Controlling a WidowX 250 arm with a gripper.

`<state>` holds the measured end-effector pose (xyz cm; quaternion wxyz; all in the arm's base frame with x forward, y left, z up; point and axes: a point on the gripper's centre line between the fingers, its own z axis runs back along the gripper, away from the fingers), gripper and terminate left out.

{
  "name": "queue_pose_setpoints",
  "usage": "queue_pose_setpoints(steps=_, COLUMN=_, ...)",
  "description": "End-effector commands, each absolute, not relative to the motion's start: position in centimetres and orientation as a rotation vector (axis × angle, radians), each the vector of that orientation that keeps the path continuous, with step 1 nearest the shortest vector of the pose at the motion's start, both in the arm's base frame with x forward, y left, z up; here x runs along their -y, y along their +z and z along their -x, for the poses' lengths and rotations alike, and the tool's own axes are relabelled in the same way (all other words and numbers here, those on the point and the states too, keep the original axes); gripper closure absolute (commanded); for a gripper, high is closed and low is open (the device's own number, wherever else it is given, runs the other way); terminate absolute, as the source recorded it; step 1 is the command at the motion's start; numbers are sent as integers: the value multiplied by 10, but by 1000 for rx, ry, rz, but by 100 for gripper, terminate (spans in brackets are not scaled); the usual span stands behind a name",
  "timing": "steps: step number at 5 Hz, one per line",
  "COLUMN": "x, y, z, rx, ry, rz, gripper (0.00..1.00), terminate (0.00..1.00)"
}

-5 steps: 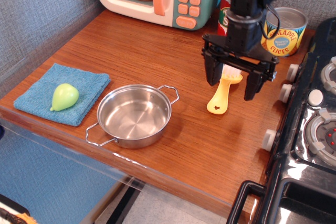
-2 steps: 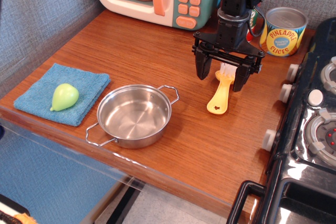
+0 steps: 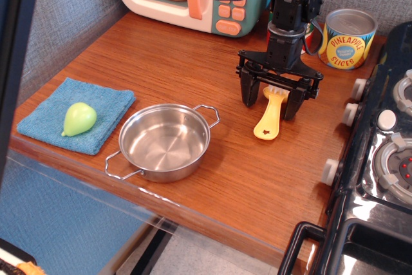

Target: Place the yellow utensil in front of the oven.

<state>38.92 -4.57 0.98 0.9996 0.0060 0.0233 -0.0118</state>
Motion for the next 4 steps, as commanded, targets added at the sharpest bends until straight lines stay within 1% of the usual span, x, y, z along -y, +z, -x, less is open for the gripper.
queue_pose_setpoints(steps=1, x=43, y=14, z=-387, rx=-23, ry=3, rz=21, gripper=100, terminate=0)
queue_pose_setpoints(steps=3, x=44, y=34, z=-383, rx=5, ry=-16, rz=69, gripper=100, terminate=0)
queue_pose_setpoints(steps=4, x=41, y=80, z=-383, rx=105, ry=-42, rz=130, gripper=100, terminate=0)
